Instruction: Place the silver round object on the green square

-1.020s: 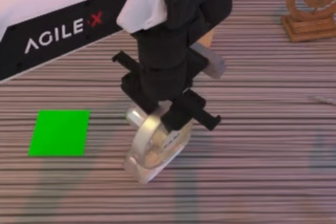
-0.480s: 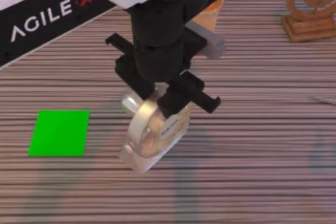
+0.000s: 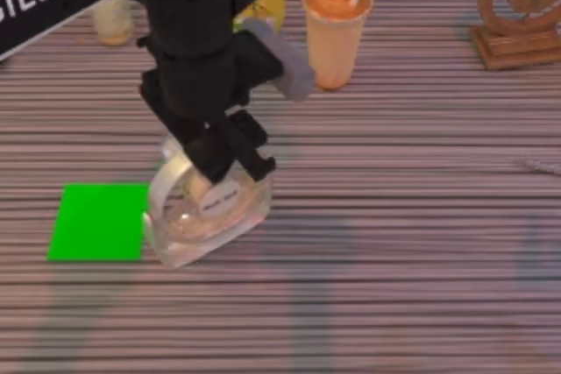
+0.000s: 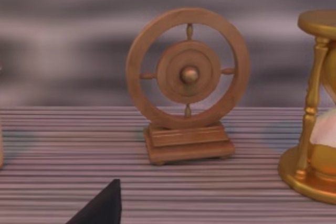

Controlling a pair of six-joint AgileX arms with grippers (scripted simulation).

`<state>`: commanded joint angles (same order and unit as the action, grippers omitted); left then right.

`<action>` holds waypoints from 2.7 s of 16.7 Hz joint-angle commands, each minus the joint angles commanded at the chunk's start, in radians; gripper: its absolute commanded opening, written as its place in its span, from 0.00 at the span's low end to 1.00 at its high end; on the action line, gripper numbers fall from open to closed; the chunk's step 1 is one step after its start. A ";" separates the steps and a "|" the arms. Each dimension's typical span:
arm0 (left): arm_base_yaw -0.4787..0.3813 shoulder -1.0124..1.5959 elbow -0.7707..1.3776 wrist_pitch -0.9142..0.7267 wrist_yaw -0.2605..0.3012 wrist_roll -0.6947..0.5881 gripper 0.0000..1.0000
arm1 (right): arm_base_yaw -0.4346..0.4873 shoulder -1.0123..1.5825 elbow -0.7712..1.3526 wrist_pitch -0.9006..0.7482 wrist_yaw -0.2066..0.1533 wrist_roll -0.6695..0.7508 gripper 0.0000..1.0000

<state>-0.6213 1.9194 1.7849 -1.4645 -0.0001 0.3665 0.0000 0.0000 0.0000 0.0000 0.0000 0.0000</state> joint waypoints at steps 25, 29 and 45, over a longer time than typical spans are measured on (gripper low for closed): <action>0.427 -0.179 -0.362 0.216 0.005 1.010 0.00 | 0.000 0.000 0.000 0.000 0.000 0.000 1.00; 0.428 -0.176 -0.375 0.229 0.005 1.011 0.00 | 0.000 0.000 0.000 0.000 0.000 0.000 1.00; 0.428 -0.176 -0.375 0.229 0.005 1.011 1.00 | 0.000 0.000 0.000 0.000 0.000 0.000 1.00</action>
<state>-0.1937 1.7434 1.4101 -1.2358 0.0046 1.3770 0.0000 0.0000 0.0000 0.0000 0.0000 0.0000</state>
